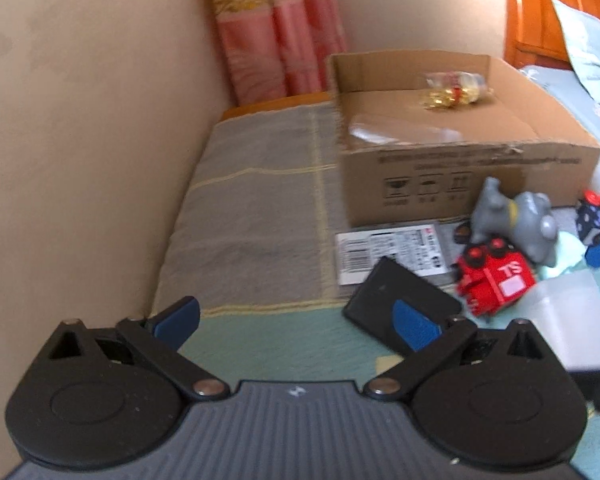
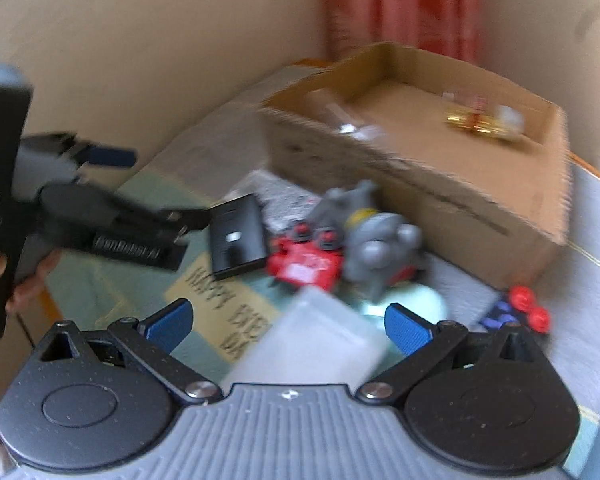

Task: Organize rigid objects
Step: 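Move the right tool to the white plastic box while the left tool returns toward the black case, then close the right tool on the white plastic box while the left tool lowers onto the black case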

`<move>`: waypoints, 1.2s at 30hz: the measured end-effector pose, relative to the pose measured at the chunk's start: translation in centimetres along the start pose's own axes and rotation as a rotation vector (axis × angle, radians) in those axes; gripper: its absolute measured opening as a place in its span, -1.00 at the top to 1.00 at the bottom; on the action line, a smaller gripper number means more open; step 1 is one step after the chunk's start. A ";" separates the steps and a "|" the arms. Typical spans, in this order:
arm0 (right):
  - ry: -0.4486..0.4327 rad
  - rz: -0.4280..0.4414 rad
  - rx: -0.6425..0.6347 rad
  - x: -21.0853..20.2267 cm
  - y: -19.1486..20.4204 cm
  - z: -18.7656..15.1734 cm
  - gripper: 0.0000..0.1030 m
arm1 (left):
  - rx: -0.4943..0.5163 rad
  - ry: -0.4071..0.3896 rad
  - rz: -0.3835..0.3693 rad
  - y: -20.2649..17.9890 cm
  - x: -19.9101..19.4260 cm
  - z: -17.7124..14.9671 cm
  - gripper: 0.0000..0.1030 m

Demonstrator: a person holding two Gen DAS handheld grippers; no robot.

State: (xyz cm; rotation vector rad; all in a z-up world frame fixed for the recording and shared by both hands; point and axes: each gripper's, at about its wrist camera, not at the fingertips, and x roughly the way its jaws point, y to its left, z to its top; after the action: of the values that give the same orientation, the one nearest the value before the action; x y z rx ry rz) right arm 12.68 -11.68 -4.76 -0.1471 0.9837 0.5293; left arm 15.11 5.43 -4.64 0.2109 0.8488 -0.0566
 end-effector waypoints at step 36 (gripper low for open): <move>0.148 -0.314 0.104 0.7 0.7 -4.1 -1.00 | -0.006 0.044 -0.245 0.3 1.2 -2.0 -0.99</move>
State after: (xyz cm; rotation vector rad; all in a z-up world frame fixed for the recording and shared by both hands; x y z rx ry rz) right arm 9.55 -12.31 -7.51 -0.2454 1.1057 0.1804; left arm 14.47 6.15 -6.78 0.1014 0.9156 -0.2796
